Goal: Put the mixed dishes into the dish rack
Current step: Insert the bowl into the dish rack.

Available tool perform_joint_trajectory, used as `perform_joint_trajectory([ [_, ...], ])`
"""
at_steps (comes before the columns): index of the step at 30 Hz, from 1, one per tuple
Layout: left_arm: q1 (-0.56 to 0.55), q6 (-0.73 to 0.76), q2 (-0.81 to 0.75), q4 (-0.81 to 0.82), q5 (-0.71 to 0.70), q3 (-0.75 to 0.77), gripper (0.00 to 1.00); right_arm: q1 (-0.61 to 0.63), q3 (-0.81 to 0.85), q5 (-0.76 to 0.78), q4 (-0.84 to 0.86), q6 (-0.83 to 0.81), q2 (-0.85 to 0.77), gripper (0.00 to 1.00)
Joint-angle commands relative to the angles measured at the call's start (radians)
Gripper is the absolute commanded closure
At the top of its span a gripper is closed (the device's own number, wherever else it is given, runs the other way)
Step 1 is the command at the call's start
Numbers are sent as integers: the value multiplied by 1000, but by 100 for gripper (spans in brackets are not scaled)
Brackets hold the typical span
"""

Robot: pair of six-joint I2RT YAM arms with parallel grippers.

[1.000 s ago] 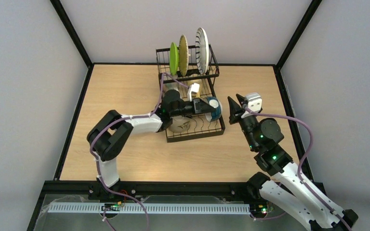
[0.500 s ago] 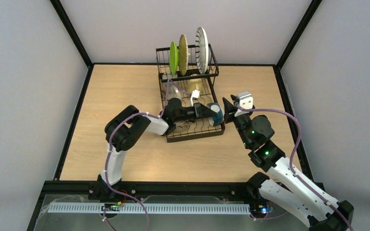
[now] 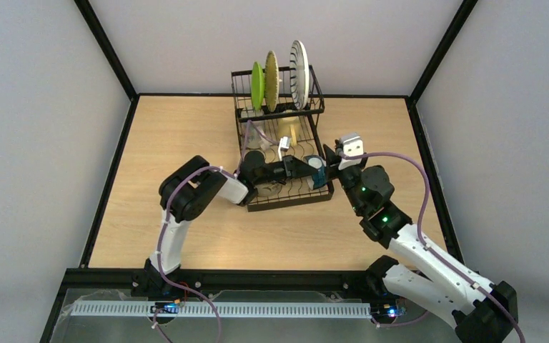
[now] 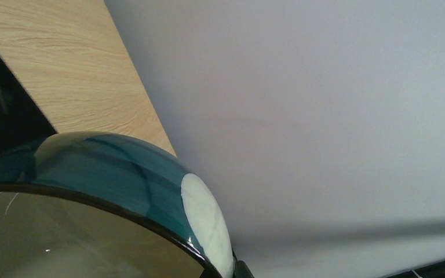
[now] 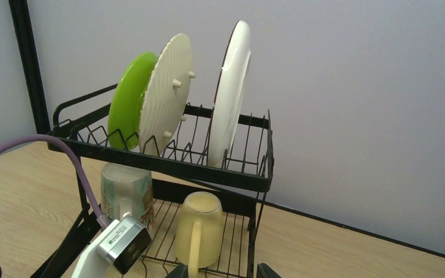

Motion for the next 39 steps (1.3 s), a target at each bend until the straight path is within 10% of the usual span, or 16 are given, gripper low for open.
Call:
perform_joint_trajectory([
  [1,34,9,-11,94,-32,-14,98,-1,-8,-4,74,-8,33,34],
  [39,74,21,20,28,-71,-79,98,-12,10,95,93,181,289,24],
])
